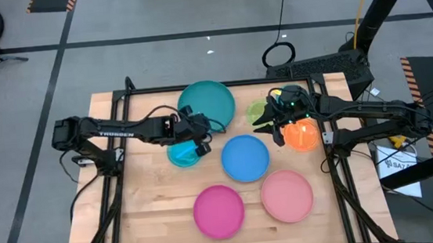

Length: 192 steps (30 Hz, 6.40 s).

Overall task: Stack plastic plates
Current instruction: Stack the blue plate on top of the green plate

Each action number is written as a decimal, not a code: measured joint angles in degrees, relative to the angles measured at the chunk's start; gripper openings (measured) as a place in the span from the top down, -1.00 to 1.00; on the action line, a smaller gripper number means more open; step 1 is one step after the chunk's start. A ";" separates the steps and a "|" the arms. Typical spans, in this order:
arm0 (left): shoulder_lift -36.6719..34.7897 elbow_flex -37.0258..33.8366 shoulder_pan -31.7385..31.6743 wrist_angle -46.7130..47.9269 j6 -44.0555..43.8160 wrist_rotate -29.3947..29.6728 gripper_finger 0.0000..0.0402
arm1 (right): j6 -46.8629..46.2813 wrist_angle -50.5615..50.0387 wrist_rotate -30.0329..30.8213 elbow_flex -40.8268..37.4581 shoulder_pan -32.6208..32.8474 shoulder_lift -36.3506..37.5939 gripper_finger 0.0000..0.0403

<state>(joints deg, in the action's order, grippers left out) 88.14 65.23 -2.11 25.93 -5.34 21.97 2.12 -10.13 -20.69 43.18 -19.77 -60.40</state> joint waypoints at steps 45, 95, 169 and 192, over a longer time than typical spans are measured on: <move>-62.52 -21.62 16.61 10.37 -1.00 21.75 0.72 | -34.45 -25.98 16.38 34.98 11.67 -31.06 0.42; -61.79 -21.62 16.66 8.58 0.90 21.58 0.72 | -31.40 -34.98 16.20 23.12 4.46 -41.94 0.53; -61.77 -21.59 16.66 6.77 4.96 21.61 0.72 | -29.94 -3.36 16.16 36.17 -15.89 -46.40 0.92; -61.77 -21.59 16.66 7.00 3.56 21.64 0.72 | -28.63 -4.97 16.14 36.17 -14.99 -47.06 0.49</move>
<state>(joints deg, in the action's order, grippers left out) 26.37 43.64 14.55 32.93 -1.78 43.61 -26.51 -15.10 -4.56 79.35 -34.76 -107.46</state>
